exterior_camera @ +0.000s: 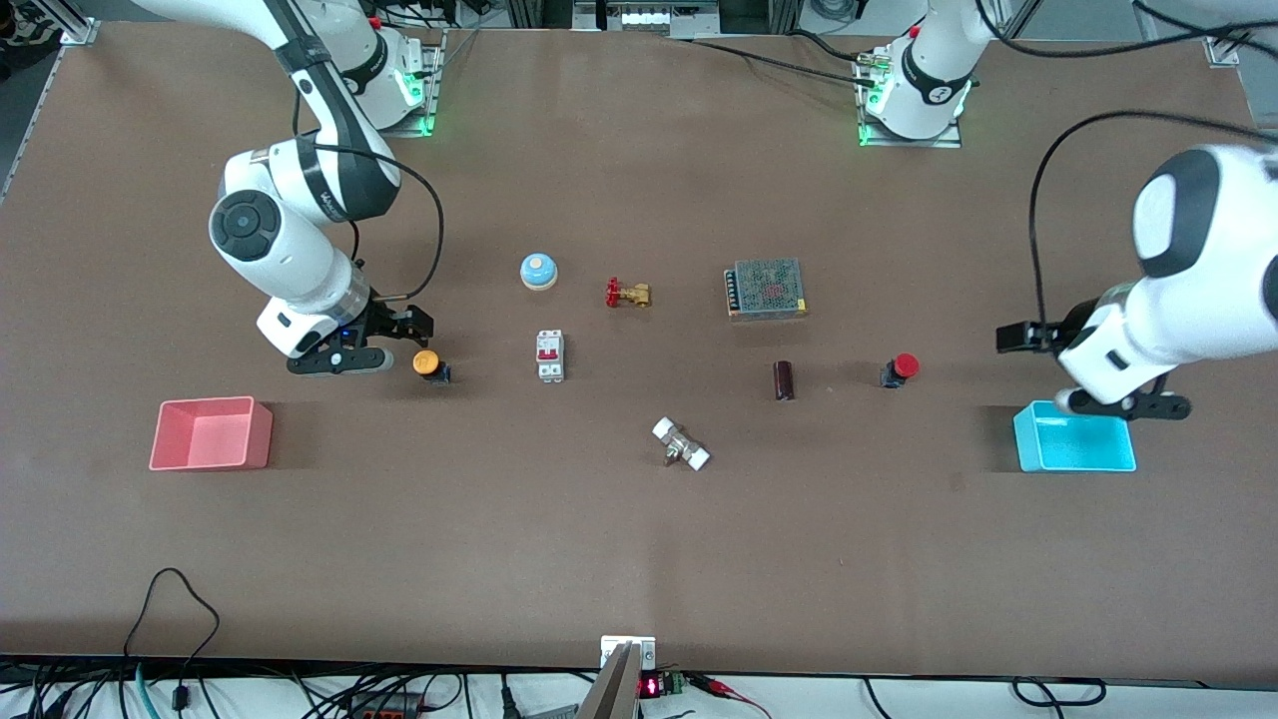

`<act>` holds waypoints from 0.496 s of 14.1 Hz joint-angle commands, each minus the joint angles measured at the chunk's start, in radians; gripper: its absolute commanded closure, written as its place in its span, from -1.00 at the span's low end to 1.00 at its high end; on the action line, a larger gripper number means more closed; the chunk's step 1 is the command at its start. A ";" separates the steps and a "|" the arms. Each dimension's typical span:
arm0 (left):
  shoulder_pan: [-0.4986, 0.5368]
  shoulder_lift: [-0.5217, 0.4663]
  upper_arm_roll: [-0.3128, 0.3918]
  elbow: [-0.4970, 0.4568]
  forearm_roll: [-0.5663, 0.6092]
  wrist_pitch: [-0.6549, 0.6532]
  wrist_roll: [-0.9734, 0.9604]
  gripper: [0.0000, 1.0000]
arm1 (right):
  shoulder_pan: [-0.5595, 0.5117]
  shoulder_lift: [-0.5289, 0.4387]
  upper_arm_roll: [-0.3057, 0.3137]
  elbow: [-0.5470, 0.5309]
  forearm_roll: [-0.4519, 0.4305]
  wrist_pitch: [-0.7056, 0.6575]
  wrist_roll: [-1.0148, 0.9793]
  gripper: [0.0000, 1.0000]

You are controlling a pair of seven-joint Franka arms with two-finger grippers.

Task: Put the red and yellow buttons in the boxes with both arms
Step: 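Lower the right gripper over the yellow button while the left gripper reaches the red button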

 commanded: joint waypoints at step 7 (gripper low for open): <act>-0.080 0.013 -0.009 -0.373 -0.010 0.475 -0.066 -1.00 | 0.005 0.133 0.016 -0.001 -0.046 0.169 -0.011 -1.00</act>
